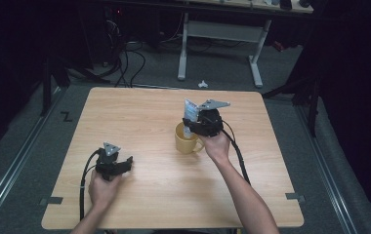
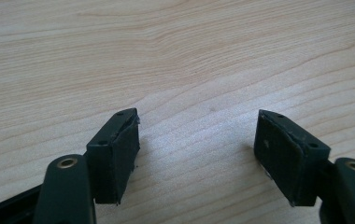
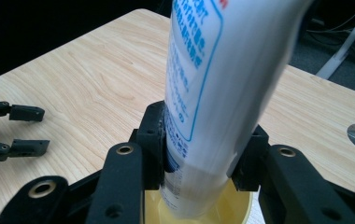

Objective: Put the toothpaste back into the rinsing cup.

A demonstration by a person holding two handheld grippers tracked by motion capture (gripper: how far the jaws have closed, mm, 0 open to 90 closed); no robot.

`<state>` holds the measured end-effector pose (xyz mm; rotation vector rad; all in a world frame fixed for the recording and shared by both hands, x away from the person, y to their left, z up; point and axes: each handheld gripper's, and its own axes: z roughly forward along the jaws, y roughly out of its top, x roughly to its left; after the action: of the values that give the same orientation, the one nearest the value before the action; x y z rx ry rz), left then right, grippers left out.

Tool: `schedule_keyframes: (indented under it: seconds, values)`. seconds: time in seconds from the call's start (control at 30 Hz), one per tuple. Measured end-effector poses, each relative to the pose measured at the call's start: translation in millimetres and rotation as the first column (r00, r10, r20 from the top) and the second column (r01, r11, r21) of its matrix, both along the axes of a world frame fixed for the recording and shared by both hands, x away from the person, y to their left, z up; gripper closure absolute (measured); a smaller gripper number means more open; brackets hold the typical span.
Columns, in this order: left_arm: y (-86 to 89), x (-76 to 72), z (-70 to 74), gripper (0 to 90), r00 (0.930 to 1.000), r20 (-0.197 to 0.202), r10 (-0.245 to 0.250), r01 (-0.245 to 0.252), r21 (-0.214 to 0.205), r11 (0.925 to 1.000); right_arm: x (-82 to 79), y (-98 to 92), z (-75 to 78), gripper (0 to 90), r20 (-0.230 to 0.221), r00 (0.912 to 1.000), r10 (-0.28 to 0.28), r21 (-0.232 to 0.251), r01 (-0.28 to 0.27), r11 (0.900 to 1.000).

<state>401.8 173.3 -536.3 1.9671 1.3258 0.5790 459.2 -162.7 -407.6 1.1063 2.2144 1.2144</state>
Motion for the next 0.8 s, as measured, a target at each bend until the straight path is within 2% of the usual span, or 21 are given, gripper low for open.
schedule_keyframes:
  seconds: [0.8]
  values:
    - [-0.1,-0.4,0.0,31.8,1.0,0.0,0.001,-0.001,0.001,1.0,8.3,13.6,-23.7,62.2,-0.055,0.9985,-0.004,-0.043,0.002,0.9991]
